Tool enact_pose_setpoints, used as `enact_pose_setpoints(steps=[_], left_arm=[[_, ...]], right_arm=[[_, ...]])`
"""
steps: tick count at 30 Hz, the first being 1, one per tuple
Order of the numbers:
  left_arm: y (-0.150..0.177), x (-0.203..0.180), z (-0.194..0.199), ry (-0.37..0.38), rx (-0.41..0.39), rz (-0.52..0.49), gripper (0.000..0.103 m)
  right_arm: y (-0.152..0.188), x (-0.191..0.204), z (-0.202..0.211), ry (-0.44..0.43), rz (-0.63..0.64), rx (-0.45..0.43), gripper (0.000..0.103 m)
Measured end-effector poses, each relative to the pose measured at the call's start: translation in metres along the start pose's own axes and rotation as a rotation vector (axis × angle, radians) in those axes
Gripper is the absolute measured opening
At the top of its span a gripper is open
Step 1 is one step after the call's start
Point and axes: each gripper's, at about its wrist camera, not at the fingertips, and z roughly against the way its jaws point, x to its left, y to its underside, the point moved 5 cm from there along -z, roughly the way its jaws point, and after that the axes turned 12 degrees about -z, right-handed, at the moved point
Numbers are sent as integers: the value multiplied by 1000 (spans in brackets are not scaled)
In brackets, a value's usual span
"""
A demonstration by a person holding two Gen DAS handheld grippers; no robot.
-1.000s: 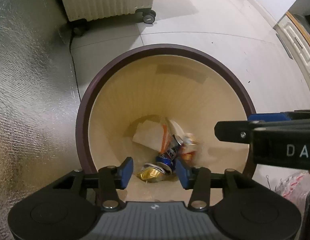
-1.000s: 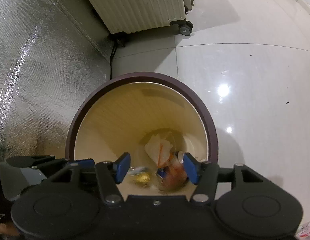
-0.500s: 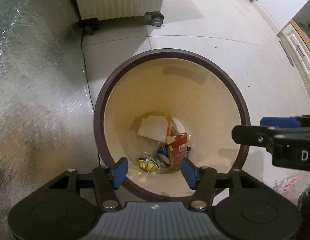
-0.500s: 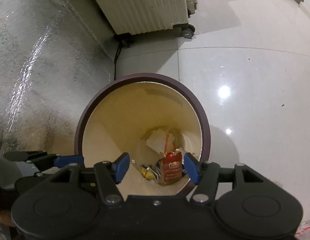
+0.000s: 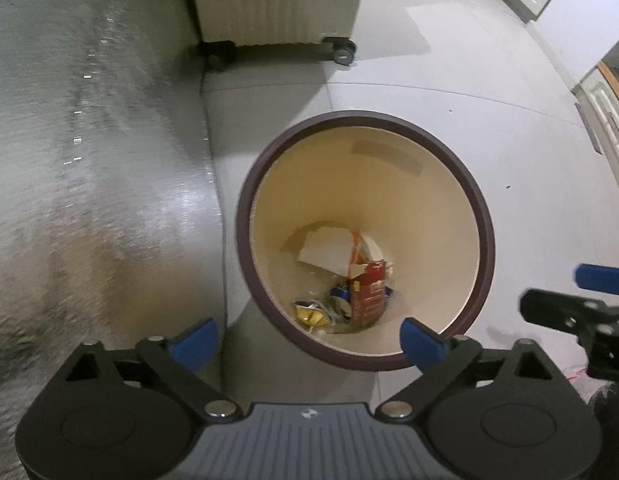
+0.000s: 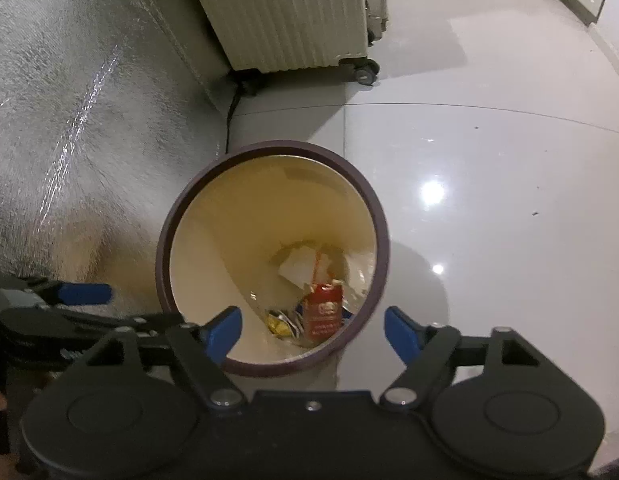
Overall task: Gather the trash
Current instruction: 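Move both open tools back from the wastebasket toward the table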
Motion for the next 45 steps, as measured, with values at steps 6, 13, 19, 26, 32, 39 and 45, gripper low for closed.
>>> enact_pose_setpoints(steps=[6, 13, 19, 26, 32, 39, 45], left_arm=[[11, 4, 19, -59, 19, 7, 103], [19, 7, 51, -79, -8, 37, 103], [23, 2, 85, -86, -47, 48, 103], [32, -8, 127, -80, -92, 51, 103], [48, -23, 160, -80, -127, 37, 103], [63, -47, 210, -71, -204, 1, 103], [73, -64, 265, -76, -305, -26, 103]], right_arm=[[10, -9, 21, 22, 16, -21, 99], [18, -14, 43, 67, 10, -56, 103], [24, -14, 64, 80, 9, -58, 103], [34, -19, 99, 86, -7, -89, 103], [47, -22, 138, 83, -28, -131, 103], [60, -26, 188, 77, -44, -190, 103], [77, -27, 238, 76, -55, -263, 103]])
